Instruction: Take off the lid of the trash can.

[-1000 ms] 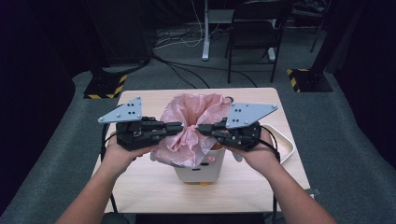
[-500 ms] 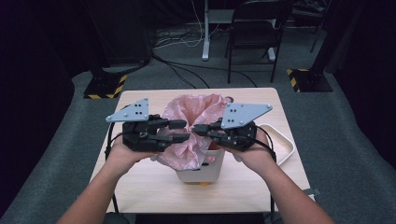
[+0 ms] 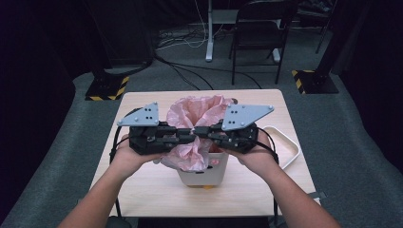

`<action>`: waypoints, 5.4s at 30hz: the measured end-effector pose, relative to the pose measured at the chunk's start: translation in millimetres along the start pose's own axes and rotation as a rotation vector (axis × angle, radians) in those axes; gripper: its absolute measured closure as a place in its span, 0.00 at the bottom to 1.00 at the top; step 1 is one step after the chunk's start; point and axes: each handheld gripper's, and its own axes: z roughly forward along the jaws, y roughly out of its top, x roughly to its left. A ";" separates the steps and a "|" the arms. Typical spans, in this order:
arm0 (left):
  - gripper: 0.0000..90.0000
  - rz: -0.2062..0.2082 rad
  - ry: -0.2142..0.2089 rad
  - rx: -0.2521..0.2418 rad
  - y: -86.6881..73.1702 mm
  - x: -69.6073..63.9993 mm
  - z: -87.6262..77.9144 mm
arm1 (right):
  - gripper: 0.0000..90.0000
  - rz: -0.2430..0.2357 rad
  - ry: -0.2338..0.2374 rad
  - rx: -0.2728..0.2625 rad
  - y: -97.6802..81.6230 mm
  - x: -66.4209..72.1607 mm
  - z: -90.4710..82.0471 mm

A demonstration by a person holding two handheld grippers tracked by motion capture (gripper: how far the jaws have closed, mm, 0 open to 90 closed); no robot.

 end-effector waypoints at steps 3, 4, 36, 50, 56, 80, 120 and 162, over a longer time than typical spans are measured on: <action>0.94 0.012 0.012 0.006 0.1 -0.5 0.5 | 0.99 0.004 0.001 0.006 -0.9 -1.0 0.2; 0.96 0.013 0.015 0.005 0.0 -0.7 0.4 | 0.99 0.007 0.003 0.003 -1.2 -1.3 -0.1; 1.00 0.003 0.091 -0.131 14.8 9.8 -26.0 | 0.67 0.020 -0.112 -0.024 -10.3 -2.5 -46.2; 1.00 0.004 0.144 -0.196 32.3 16.2 -47.9 | 0.59 0.056 -0.128 -0.018 -20.0 -5.4 -52.0; 1.00 0.020 0.169 -0.222 38.2 14.9 -59.7 | 0.55 0.065 -0.121 -0.014 -21.0 -6.5 -43.4; 1.00 0.014 0.289 -0.294 32.2 12.6 -119.0 | 0.51 0.056 -0.055 0.018 -14.1 -2.0 -9.4; 1.00 -0.017 0.293 -0.312 10.3 10.8 -131.4 | 1.00 0.060 -0.033 0.083 -9.6 -6.9 8.4; 1.00 0.068 0.322 -0.315 51.6 -2.9 -144.4 | 1.00 0.010 -0.047 -0.073 30.4 -2.7 5.0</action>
